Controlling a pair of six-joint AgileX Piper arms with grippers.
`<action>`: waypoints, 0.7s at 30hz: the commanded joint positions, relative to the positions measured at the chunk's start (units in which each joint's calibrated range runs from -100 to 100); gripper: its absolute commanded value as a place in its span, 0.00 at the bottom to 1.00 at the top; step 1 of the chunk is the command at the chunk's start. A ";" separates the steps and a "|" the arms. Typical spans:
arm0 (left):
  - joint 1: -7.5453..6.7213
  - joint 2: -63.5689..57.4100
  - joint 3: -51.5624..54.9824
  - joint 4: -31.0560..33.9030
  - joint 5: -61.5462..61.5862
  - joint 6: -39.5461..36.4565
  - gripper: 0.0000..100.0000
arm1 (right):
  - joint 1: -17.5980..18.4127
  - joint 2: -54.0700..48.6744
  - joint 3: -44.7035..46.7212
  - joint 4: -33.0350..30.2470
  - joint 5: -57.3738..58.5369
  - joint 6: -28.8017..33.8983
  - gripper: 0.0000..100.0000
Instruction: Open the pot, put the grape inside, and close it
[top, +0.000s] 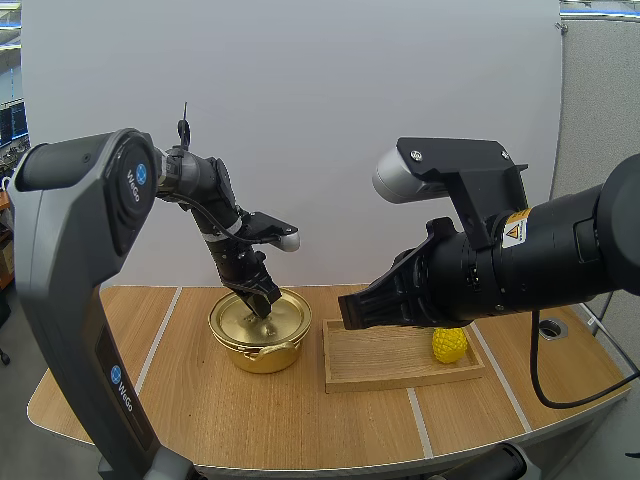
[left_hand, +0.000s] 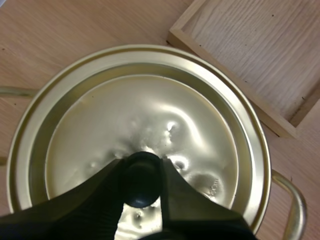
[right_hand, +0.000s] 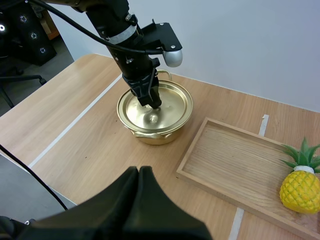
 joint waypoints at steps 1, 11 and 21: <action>-0.20 0.45 0.45 0.06 -1.55 0.14 0.00 | -0.23 -0.47 -0.14 0.57 0.00 -0.50 0.00; -0.20 0.19 0.90 -0.17 2.77 0.14 0.21 | -0.23 -0.47 -0.14 0.57 0.00 -0.50 0.00; -0.20 -7.13 0.77 -1.11 8.25 -1.52 1.00 | -0.23 -0.47 -0.14 0.57 0.00 -0.50 0.00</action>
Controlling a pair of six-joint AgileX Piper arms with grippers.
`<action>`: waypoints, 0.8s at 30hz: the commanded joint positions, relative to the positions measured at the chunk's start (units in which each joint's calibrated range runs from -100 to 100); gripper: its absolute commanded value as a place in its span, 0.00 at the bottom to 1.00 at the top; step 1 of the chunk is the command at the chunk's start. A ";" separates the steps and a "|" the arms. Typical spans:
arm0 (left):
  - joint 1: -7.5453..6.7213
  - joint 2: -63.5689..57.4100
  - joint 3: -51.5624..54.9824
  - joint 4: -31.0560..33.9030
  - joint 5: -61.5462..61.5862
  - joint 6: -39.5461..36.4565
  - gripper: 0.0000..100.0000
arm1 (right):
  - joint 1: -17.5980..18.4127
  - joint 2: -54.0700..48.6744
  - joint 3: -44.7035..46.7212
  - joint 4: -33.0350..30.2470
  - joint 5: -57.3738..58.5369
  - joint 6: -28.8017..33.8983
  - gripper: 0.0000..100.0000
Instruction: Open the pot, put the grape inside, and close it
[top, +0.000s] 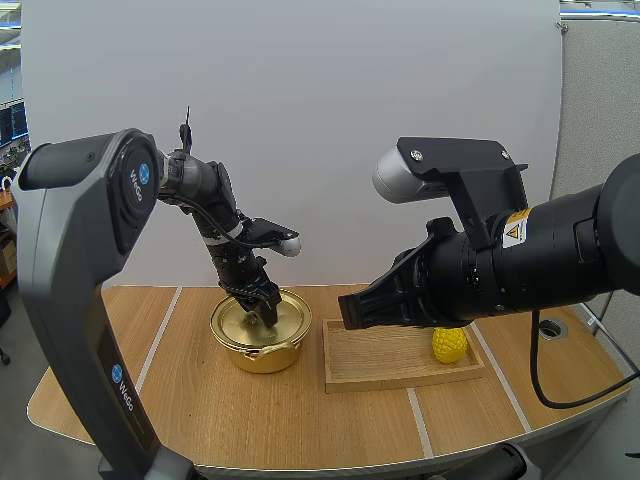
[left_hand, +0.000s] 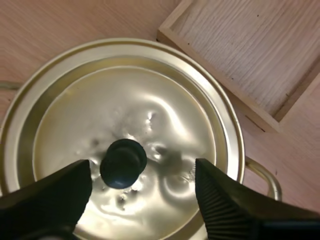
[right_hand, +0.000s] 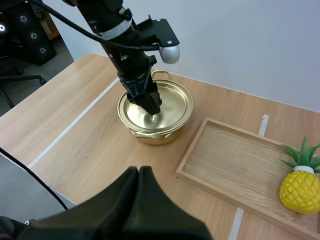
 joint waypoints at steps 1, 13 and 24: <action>-0.20 -4.36 0.02 -1.01 3.79 -1.00 1.00 | -0.23 -0.47 -0.14 0.57 0.00 -0.50 0.00; -0.20 -29.21 0.02 -0.92 6.15 -1.75 1.00 | -0.23 -0.47 -0.14 0.57 0.00 -0.61 0.00; -0.20 -53.22 0.02 -0.58 6.15 -5.34 1.00 | -0.23 -0.61 -0.14 0.57 0.00 -0.61 0.00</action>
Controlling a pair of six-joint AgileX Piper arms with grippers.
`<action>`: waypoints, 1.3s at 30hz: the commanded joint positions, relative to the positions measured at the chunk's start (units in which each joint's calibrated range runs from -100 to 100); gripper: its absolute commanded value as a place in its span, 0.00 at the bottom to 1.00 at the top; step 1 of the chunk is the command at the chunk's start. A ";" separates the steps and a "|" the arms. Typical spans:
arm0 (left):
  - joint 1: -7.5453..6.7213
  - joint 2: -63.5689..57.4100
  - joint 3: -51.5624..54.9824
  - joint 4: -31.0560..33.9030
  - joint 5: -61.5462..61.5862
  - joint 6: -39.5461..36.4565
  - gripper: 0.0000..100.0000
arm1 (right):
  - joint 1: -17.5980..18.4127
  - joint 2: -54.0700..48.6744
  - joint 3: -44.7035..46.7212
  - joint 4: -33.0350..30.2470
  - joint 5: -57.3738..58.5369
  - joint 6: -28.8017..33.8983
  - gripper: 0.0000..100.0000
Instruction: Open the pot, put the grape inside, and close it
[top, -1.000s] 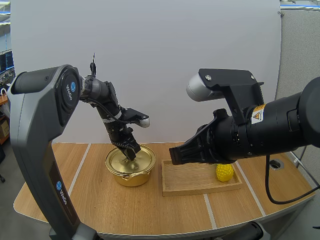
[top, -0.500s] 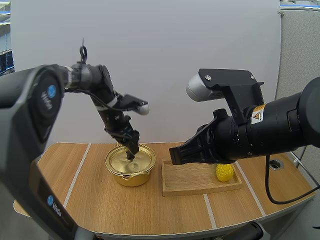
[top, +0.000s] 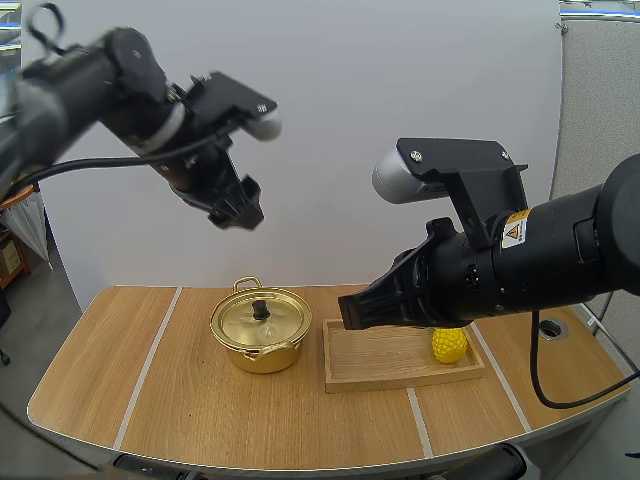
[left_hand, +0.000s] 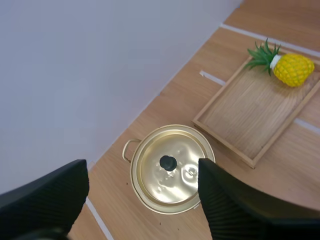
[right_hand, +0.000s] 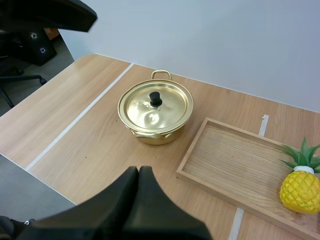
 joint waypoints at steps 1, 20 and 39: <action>-0.20 -6.26 0.02 -0.58 0.52 -2.29 1.00 | -0.23 -0.89 -0.14 0.57 0.00 -0.50 0.00; -0.20 -36.95 18.32 -0.55 0.52 -10.37 1.00 | -0.39 -9.25 -0.14 0.57 0.00 -0.50 0.00; -0.20 -52.68 40.03 -4.71 -8.21 -14.57 0.00 | -4.28 -17.36 2.22 0.13 -1.78 -0.50 0.00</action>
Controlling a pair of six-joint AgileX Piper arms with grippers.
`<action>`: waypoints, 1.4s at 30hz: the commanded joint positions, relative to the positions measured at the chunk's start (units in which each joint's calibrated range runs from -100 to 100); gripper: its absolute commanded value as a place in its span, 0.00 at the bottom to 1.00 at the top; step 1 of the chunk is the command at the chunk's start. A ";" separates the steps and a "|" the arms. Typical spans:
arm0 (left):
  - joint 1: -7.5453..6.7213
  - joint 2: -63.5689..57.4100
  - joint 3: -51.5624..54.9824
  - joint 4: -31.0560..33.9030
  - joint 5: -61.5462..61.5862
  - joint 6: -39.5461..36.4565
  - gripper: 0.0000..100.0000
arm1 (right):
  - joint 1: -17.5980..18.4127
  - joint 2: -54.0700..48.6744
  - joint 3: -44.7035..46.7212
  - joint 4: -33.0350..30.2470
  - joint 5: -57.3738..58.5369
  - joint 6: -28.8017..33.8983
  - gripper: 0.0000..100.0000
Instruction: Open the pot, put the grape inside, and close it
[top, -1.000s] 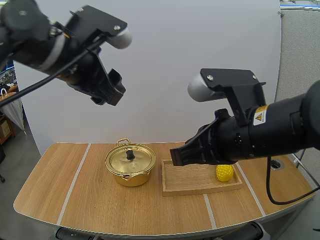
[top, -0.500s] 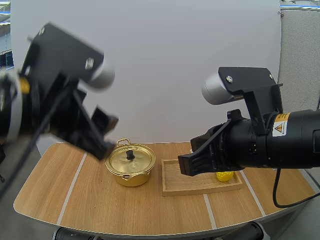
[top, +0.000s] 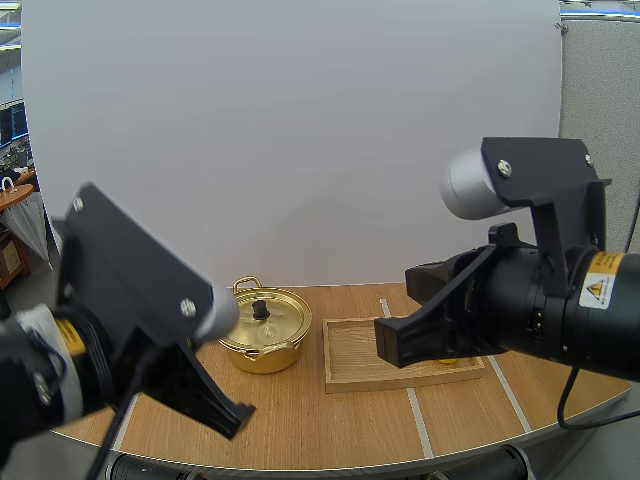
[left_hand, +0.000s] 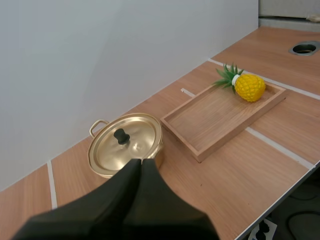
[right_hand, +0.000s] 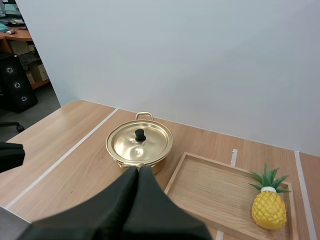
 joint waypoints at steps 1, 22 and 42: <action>-0.20 -2.44 6.08 -1.71 -12.99 -4.30 0.00 | -0.32 -0.73 3.16 -0.41 -4.55 -0.40 0.00; 0.37 -2.60 31.09 -0.04 -78.93 -9.91 0.00 | -0.62 -0.73 36.23 -8.97 -78.46 -0.40 0.00; 2.87 -5.61 45.12 -7.42 -87.43 -10.16 0.00 | -4.46 -2.88 54.15 -7.68 -88.86 -0.29 0.00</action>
